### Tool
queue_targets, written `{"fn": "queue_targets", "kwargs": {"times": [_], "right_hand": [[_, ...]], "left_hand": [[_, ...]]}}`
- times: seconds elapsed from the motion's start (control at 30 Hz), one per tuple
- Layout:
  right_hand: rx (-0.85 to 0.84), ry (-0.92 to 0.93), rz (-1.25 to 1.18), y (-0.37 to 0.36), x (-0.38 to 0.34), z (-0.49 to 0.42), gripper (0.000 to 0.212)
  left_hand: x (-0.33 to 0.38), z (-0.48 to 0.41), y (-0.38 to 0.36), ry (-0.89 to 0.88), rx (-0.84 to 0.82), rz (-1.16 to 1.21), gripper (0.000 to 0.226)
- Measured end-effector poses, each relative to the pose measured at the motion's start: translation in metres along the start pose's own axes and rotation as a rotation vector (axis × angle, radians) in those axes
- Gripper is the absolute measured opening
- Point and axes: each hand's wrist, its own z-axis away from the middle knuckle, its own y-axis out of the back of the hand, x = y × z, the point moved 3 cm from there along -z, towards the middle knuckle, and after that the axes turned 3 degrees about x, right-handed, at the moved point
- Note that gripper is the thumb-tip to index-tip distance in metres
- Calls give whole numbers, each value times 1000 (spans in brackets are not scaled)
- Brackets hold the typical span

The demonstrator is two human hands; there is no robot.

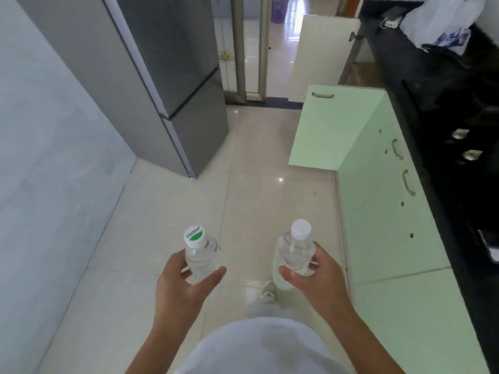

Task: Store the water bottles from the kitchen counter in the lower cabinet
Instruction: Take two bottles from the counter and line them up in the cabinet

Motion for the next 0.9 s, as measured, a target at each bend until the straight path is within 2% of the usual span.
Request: {"fn": "queue_targets", "kwargs": {"times": [0.1, 0.27, 0.43, 0.6, 0.73, 0.9], "right_hand": [[-139, 101, 26, -35, -48, -63, 74], [-324, 256, 65, -92, -130, -149, 57], [-378, 299, 84, -140, -177, -215, 49], [-345, 256, 94, -173, -202, -282, 49], [-207, 142, 53, -168, -213, -331, 55], [13, 42, -1, -136, -214, -380, 55]], "left_hand": [[16, -43, 22, 29, 152, 19, 47], [25, -101, 56, 72, 361, 74, 51], [25, -160, 76, 136, 421, 95, 54], [27, -264, 82, 162, 366, 73, 49], [55, -364, 70, 120, 210, 6, 51], [119, -470, 30, -49, -5, -102, 49]]}}
